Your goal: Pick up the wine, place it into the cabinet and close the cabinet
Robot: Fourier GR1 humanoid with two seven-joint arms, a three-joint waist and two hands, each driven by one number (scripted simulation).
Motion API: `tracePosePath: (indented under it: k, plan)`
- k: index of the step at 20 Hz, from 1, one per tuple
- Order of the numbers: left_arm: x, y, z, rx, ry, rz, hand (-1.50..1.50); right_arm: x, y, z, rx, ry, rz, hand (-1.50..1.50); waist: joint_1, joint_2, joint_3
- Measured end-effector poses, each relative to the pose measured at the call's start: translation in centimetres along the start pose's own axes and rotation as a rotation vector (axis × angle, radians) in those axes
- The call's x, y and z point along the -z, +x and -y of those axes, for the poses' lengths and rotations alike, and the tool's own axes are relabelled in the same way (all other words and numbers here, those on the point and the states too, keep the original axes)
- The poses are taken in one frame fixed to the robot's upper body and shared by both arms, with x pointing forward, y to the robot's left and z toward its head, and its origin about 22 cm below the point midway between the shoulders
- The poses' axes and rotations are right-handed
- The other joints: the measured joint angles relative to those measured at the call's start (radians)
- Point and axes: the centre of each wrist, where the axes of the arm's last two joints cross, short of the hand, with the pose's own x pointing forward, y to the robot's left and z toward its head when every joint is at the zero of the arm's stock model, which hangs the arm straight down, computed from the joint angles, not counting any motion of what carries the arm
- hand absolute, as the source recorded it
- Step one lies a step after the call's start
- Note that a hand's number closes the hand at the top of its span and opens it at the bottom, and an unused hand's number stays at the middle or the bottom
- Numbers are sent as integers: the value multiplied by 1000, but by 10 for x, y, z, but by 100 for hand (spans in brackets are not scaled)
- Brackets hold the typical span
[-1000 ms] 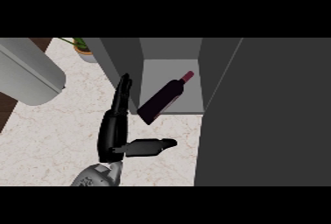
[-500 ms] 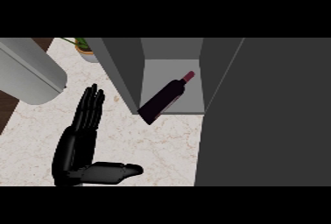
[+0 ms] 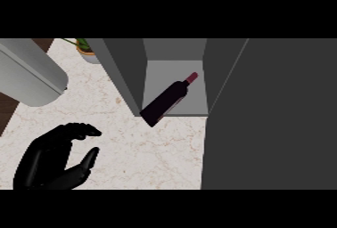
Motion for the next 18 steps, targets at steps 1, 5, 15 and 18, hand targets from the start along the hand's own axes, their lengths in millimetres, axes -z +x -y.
tracePosePath:
  k: [1,5,15,18]
  plan:
    - [-4,0,-5,-3,-2,-2,150,-1,0,1,-4,-4,-2,150,0,0,0]
    - [-12,10,-24,-3,-4,5,150,1,-1,1,-3,18,24,150,2,1,1]
    - [-28,17,-49,2,-14,5,150,22,5,-16,74,136,40,150,14,4,1]
    - [-31,22,-60,0,-21,4,150,29,8,-15,62,158,45,150,16,3,0]
